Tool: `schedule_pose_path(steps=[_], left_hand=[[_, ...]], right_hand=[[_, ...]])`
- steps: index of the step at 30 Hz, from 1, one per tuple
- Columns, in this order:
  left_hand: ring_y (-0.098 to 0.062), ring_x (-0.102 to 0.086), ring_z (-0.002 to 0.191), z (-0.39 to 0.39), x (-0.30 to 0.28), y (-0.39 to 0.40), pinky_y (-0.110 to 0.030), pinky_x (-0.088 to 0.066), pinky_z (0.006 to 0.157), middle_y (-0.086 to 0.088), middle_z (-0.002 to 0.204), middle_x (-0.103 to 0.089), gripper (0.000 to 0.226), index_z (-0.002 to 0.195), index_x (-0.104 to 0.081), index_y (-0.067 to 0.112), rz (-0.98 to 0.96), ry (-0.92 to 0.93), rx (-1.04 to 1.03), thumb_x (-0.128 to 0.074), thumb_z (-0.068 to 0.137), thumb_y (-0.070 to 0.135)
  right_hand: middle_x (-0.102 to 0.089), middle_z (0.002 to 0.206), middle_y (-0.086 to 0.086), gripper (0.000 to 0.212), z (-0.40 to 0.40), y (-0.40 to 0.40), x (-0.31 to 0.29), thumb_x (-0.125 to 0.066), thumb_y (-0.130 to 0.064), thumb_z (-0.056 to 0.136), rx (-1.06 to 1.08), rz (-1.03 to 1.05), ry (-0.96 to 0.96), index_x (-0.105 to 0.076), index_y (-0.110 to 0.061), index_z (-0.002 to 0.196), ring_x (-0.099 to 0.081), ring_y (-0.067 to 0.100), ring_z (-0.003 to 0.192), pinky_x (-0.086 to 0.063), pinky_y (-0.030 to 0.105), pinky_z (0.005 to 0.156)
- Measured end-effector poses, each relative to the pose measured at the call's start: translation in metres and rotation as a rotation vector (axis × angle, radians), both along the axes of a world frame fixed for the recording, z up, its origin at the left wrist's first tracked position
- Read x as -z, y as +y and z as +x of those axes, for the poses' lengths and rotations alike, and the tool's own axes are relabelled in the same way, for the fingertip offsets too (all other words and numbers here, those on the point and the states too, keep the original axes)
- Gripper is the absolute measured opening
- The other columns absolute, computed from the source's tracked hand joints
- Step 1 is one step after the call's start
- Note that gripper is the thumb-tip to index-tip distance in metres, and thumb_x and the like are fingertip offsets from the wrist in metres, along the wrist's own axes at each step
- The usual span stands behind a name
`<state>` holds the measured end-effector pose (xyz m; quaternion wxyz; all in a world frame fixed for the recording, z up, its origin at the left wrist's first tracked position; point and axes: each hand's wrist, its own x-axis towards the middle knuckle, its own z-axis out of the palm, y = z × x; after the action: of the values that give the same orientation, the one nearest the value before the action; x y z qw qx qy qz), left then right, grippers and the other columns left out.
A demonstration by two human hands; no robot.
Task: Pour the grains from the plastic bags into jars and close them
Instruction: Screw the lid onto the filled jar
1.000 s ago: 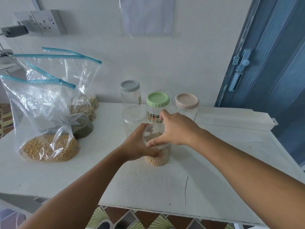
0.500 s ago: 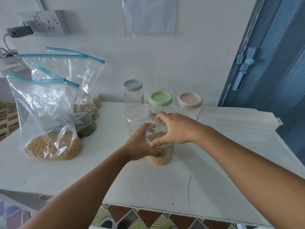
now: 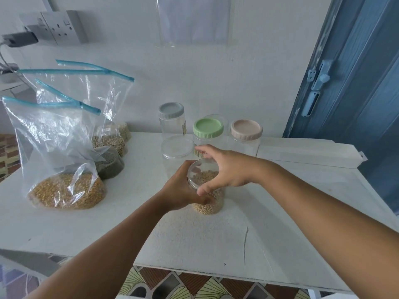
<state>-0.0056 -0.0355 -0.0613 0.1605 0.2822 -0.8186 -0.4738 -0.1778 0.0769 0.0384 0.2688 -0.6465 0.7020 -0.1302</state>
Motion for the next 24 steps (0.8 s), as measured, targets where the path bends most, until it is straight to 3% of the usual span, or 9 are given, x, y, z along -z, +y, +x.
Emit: schedule_pose_path(steps=[3,6,9,13,16,19,24], left_hand=[[-0.01,-0.061,0.122,0.0,0.002,0.001,-0.045,-0.054,0.104,0.008,0.132,-0.057,0.107,0.141,-0.04,0.039,0.013,0.011,-0.016,-0.097,0.05,0.038],[-0.012,-0.06,0.124,0.0,0.002,0.0,-0.048,-0.055,0.104,0.008,0.132,-0.058,0.108,0.143,-0.04,0.039,0.024,0.014,-0.011,-0.097,0.051,0.037],[-0.012,-0.058,0.126,0.001,0.001,0.0,-0.048,-0.054,0.105,0.009,0.134,-0.056,0.11,0.145,-0.039,0.037,0.022,0.0,0.001,-0.097,0.052,0.039],[-0.01,-0.059,0.123,0.0,0.001,0.002,-0.043,-0.055,0.105,0.008,0.133,-0.056,0.112,0.145,-0.04,0.034,0.027,0.006,-0.004,-0.098,0.05,0.04],[-0.012,-0.06,0.122,0.0,0.002,0.003,-0.044,-0.056,0.103,0.008,0.132,-0.055,0.11,0.144,-0.041,0.036,0.025,0.017,-0.017,-0.097,0.049,0.041],[-0.011,-0.062,0.119,0.0,0.004,0.006,-0.042,-0.058,0.099,0.009,0.131,-0.056,0.11,0.143,-0.043,0.034,0.016,0.041,-0.036,-0.095,0.046,0.04],[0.006,-0.057,0.113,-0.002,0.001,0.013,-0.024,-0.052,0.092,0.018,0.129,-0.054,0.11,0.139,-0.043,0.039,-0.029,0.055,-0.06,-0.089,0.039,0.047]], right_hand=[[-0.047,0.153,-0.004,0.112,0.002,-0.002,0.01,-0.089,-0.057,0.068,0.0,-0.099,0.07,-0.024,-0.038,0.158,-0.052,0.018,0.134,-0.047,0.035,0.106],[-0.058,0.133,-0.001,0.108,0.009,-0.001,0.023,-0.081,-0.078,0.059,0.11,-0.253,0.209,-0.035,-0.032,0.146,-0.059,0.02,0.118,-0.053,0.039,0.093],[-0.058,0.137,0.0,0.114,0.009,0.0,0.021,-0.079,-0.084,0.057,0.115,-0.247,0.214,-0.035,-0.03,0.147,-0.058,0.02,0.121,-0.052,0.04,0.095],[-0.051,0.151,-0.003,0.12,-0.001,0.0,0.01,-0.087,-0.07,0.063,0.018,-0.106,0.112,-0.02,-0.036,0.158,-0.054,0.019,0.129,-0.048,0.036,0.103],[-0.053,0.149,-0.001,0.114,-0.002,0.002,0.017,-0.087,-0.069,0.064,0.059,-0.13,0.084,-0.026,-0.037,0.155,-0.053,0.018,0.132,-0.048,0.039,0.106],[-0.06,0.135,0.003,0.106,0.001,0.003,0.026,-0.085,-0.072,0.06,0.105,-0.2,0.105,-0.034,-0.033,0.143,-0.058,0.02,0.125,-0.053,0.041,0.099],[-0.063,0.105,-0.001,0.097,0.007,0.004,0.034,-0.083,-0.073,0.056,0.157,-0.299,0.118,-0.033,-0.029,0.127,-0.062,0.022,0.109,-0.056,0.044,0.084]])
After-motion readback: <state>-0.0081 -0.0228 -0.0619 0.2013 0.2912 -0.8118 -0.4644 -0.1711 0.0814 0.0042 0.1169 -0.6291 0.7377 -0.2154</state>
